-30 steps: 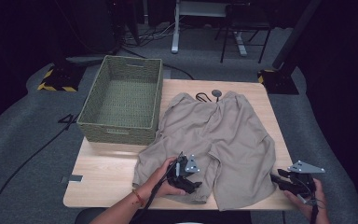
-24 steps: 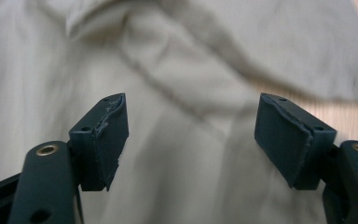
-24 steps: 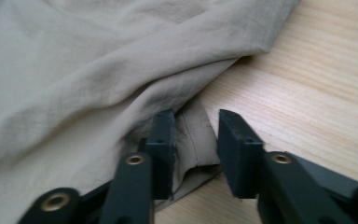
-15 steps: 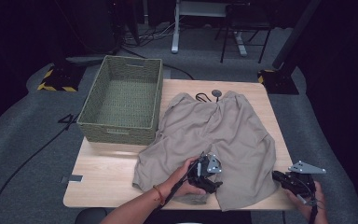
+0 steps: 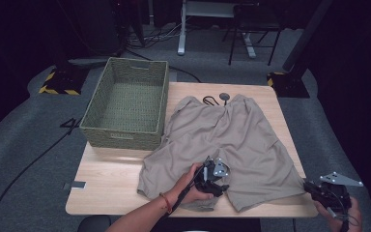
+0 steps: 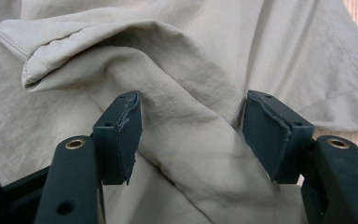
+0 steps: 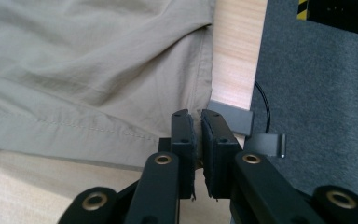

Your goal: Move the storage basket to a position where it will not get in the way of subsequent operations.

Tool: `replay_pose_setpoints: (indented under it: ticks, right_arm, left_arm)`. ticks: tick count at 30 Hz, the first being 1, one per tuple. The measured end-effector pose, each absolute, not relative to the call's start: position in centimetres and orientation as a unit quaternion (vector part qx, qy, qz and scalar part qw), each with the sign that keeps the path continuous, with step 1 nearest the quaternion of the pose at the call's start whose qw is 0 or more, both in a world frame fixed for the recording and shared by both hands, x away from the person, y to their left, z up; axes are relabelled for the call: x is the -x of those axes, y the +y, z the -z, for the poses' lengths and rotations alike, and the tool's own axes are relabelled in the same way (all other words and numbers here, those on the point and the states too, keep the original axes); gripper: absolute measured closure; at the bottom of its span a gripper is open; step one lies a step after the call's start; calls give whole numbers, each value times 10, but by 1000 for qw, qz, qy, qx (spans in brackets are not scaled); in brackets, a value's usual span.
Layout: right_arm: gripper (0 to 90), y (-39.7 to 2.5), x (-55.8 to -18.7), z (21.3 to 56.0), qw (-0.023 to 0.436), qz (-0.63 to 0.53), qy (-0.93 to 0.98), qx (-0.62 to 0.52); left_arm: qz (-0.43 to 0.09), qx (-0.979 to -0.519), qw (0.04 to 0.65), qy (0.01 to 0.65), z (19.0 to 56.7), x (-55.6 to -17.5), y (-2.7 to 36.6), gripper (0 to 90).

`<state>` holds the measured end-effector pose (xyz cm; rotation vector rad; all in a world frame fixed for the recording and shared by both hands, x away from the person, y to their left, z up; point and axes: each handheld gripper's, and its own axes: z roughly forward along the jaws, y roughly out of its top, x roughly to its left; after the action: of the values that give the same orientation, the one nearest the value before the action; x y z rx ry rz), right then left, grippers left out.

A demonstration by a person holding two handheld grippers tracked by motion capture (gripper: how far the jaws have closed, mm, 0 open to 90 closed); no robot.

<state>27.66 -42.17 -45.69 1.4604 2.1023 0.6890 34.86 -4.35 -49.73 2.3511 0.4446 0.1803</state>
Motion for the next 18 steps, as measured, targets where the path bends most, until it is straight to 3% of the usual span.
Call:
replay_pose_setpoints:
  ticks: [4, 9, 18]
  right_arm:
    - [657, -415, -279, 451, 267, -271, 760, -527]
    - [485, -399, -291, 443, 277, -337, 765, -473]
    - [341, -340, -342, 449, 238, -370, 803, -401]
  left_arm:
    - [-77, -919, 351, 165, 489, -344, -36, 270]
    - [-95, -903, 369, 199, 470, -337, 11, 254]
    - [-165, -865, 364, 304, 462, -326, 118, 226]
